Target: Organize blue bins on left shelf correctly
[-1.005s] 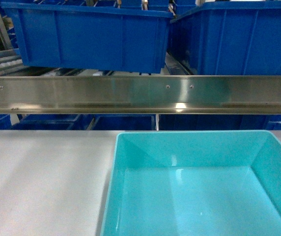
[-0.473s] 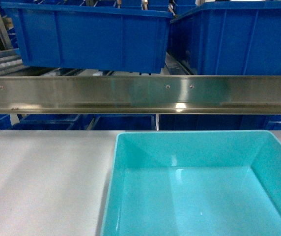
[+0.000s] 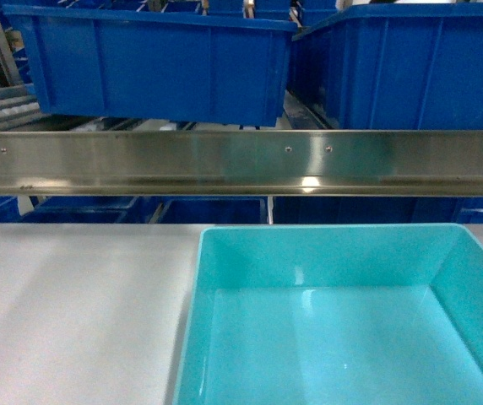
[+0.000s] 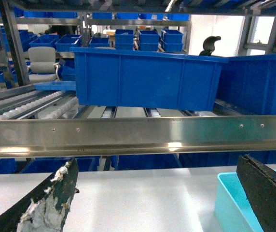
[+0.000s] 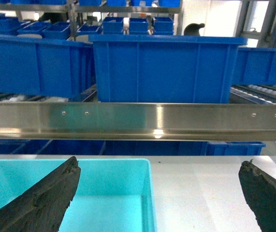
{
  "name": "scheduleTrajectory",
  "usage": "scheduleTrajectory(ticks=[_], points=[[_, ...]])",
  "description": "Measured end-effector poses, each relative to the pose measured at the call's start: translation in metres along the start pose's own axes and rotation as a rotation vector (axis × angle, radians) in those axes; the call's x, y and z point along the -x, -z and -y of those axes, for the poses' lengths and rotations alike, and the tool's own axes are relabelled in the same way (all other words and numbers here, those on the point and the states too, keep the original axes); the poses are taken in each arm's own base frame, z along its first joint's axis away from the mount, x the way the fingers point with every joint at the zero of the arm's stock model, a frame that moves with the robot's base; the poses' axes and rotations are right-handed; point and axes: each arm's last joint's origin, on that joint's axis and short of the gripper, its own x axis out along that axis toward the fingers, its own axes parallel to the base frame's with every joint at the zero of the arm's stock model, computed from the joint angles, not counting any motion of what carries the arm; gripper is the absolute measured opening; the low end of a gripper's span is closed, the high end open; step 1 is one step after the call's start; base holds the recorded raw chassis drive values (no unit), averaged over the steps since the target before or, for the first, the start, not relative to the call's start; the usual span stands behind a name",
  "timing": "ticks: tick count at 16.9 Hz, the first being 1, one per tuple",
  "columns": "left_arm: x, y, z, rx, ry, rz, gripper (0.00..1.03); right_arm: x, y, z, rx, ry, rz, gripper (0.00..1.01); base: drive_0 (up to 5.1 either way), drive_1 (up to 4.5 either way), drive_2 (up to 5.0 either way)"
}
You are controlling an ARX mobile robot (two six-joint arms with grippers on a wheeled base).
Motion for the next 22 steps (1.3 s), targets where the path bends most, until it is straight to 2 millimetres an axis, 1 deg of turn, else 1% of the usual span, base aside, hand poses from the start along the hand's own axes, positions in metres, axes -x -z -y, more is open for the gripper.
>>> scheduleTrajectory(ticks=[1,2,3,4,5,6,8,12,14,15,17,19,21,22], points=[[-0.019,-0.006,0.008,0.023,0.016,-0.008,0.98,-0.019,0.000,-0.003,0.005,0.006,-0.032,0.98,0.0,0.00,0.0],[-0.041,-0.011,0.022,0.052,0.068,-0.019,0.98,-0.046,-0.007,0.000,0.010,0.040,-0.051,0.98,0.0,0.00,0.0],[-0.061,-0.009,0.033,0.081,0.128,-0.088,0.98,-0.073,-0.012,-0.003,0.012,0.060,-0.058,0.98,0.0,0.00,0.0],[-0.074,0.005,0.042,0.086,0.131,-0.228,0.98,-0.092,-0.001,-0.005,0.011,0.071,-0.147,0.98,0.0,0.00,0.0],[-0.077,0.019,0.047,0.078,0.120,-0.327,0.98,-0.102,0.019,-0.006,0.023,0.080,-0.278,0.98,0.0,0.00,0.0],[-0.077,0.023,0.053,0.081,0.142,-0.389,0.98,-0.104,0.031,-0.005,0.020,0.104,-0.364,0.98,0.0,0.00,0.0],[-0.079,0.014,0.056,0.107,0.156,-0.347,0.98,-0.106,0.022,-0.006,0.003,0.110,-0.312,0.98,0.0,0.00,0.0],[-0.079,0.014,0.058,0.108,0.157,-0.347,0.98,-0.107,0.023,-0.005,-0.002,0.113,-0.316,0.98,0.0,0.00,0.0],[-0.099,0.018,0.073,0.101,0.144,-0.345,0.98,-0.115,0.032,-0.001,0.007,0.123,-0.353,0.98,0.0,0.00,0.0],[-0.108,0.023,0.081,0.095,0.144,-0.352,0.98,-0.122,0.036,-0.002,0.017,0.119,-0.373,0.98,0.0,0.00,0.0],[-0.118,0.039,0.093,0.076,0.128,-0.408,0.98,-0.132,0.042,-0.001,0.035,0.123,-0.380,0.98,0.0,0.00,0.0],[-0.121,0.054,0.098,0.072,0.105,-0.469,0.98,-0.143,0.053,0.000,0.045,0.138,-0.415,0.98,0.0,0.00,0.0],[-0.122,0.064,0.100,0.078,0.083,-0.507,0.98,-0.146,0.067,0.000,0.061,0.184,-0.430,0.98,0.0,0.00,0.0],[-0.121,0.070,0.101,0.096,0.089,-0.539,0.98,-0.146,0.082,-0.001,0.066,0.198,-0.483,0.98,0.0,0.00,0.0]])
